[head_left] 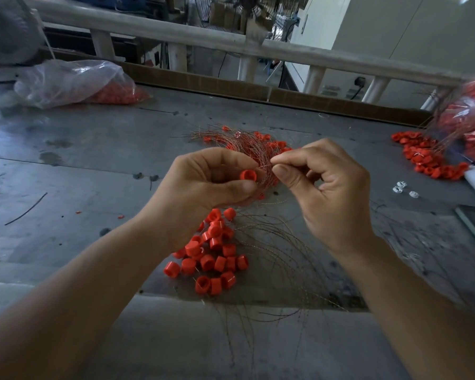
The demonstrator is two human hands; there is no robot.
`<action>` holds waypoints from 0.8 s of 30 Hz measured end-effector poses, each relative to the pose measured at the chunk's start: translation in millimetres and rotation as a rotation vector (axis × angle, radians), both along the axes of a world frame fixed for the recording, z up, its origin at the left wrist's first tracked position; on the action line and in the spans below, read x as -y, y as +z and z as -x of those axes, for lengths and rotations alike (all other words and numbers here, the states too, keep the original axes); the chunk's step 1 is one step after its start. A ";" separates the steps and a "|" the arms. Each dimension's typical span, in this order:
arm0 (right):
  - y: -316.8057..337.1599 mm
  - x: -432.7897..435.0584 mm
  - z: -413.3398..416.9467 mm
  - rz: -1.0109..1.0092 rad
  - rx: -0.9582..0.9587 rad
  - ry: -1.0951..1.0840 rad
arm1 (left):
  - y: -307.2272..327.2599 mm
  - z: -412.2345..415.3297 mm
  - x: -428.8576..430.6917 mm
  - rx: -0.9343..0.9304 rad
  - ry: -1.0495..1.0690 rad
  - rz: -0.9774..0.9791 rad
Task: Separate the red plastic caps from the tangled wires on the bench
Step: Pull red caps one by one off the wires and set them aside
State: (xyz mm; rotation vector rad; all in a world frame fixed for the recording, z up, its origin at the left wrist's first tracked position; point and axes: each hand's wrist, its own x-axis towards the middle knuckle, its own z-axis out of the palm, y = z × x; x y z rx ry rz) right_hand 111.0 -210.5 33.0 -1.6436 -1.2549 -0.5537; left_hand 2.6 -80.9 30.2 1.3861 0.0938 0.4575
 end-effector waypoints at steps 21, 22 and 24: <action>-0.4 -4.0 8.9 0.036 -0.075 0.081 | 0.2 -0.1 -0.1 0.071 0.016 -0.054; -0.8 -4.3 9.1 0.045 -0.077 0.085 | -0.3 -0.4 -0.2 0.070 0.025 -0.056; -1.3 -4.6 9.4 0.060 -0.079 0.092 | -1.1 -0.6 -0.3 0.067 0.036 -0.068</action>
